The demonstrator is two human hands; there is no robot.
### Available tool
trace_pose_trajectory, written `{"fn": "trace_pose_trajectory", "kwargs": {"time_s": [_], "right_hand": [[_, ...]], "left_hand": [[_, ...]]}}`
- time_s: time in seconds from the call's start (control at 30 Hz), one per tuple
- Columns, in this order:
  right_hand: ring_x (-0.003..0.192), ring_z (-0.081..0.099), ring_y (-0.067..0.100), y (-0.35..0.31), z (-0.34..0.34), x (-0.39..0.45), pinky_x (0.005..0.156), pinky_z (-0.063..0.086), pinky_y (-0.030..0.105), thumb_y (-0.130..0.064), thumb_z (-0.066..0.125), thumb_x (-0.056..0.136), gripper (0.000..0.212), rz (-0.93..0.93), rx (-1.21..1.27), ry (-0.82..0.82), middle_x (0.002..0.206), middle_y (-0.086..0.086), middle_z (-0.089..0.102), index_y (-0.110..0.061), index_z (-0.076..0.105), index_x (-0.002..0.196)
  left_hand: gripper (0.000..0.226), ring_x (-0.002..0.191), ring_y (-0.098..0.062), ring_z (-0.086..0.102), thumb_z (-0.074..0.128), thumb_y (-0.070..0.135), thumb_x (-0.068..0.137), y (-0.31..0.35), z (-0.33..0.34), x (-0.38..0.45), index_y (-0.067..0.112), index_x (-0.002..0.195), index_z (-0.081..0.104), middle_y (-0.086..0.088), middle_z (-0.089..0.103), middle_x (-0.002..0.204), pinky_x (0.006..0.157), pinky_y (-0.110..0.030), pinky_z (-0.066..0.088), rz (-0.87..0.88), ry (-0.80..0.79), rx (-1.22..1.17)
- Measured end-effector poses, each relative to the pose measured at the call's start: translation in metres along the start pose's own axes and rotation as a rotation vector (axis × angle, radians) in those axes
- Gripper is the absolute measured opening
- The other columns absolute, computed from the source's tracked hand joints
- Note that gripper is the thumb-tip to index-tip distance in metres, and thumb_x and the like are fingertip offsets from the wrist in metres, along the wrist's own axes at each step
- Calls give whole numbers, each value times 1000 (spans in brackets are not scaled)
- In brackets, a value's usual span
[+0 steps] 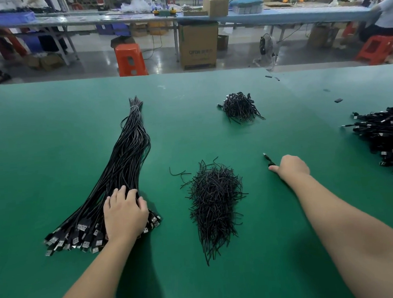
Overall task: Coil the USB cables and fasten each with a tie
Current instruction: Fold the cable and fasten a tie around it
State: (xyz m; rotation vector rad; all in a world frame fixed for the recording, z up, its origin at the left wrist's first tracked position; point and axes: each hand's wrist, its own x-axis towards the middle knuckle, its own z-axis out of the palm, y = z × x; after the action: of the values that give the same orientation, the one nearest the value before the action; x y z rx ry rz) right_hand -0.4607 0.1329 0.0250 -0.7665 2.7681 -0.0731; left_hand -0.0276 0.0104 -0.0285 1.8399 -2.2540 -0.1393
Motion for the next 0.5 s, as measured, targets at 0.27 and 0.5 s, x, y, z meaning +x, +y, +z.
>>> {"fn": "trace_pose_trajectory", "kwargs": {"time_s": [0.27, 0.5], "right_hand": [[91, 61, 30, -26, -15, -15, 69, 40, 33, -50, 58, 96, 41, -199, 156, 320, 111, 13, 64, -10, 60, 109], [92, 67, 21, -134, -39, -120, 77, 54, 33, -38, 53, 98, 26, -713, 233, 171, 97, 0, 74, -20, 72, 99]], "left_hand": [[44, 148, -25, 26, 41, 38, 100, 2, 1, 0, 23, 139, 55, -7, 39, 156, 121, -44, 17, -14, -11, 2], [43, 147, -24, 27, 42, 37, 100, 0, 3, 3, 25, 138, 56, -4, 40, 156, 121, -43, 18, -24, -15, -11]]}}
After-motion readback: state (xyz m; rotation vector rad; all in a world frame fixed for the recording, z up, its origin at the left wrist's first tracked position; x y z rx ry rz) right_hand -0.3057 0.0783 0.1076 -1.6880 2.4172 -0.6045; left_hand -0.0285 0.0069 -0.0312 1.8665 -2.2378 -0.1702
